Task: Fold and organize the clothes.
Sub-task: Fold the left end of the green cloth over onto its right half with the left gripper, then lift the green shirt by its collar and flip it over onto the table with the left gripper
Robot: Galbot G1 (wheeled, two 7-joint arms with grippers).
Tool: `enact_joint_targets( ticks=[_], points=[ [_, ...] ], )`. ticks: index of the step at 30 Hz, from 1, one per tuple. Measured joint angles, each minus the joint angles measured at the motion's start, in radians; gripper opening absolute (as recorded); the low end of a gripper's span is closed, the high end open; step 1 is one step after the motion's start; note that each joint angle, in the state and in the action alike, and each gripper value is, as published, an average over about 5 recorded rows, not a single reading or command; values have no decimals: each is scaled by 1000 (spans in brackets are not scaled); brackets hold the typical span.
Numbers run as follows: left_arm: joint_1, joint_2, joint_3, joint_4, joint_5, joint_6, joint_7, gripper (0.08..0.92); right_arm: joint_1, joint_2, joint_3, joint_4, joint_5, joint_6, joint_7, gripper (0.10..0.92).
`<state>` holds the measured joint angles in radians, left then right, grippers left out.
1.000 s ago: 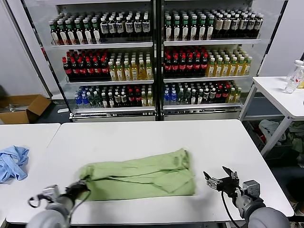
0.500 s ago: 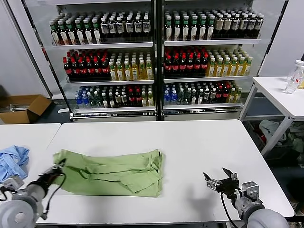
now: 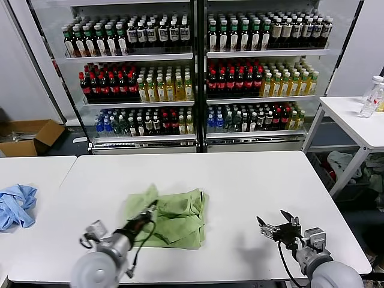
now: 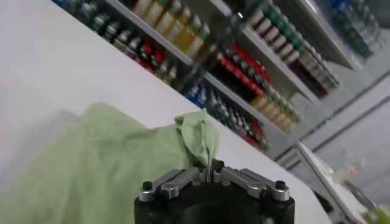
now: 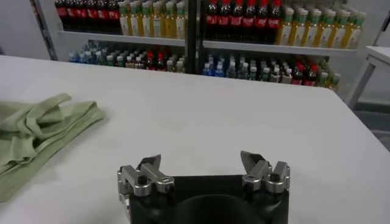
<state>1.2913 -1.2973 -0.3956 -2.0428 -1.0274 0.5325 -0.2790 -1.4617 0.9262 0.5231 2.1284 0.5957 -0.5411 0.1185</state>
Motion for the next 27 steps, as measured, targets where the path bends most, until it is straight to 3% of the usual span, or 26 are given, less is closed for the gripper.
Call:
enact_joint_targets(
  ticks=[10, 20, 27],
  points=[
    [-28, -15, 83, 19, 176, 0, 36, 494, 29, -4, -17, -23, 1, 6, -3, 823],
    [7, 50, -47, 75, 320, -42, 1, 774, 55, -3, -35, -35, -1, 7, -2, 823],
    [33, 89, -112, 129, 336, -29, 3, 814, 53, -1, -32, -36, -4, 6, -1, 823]
  ],
)
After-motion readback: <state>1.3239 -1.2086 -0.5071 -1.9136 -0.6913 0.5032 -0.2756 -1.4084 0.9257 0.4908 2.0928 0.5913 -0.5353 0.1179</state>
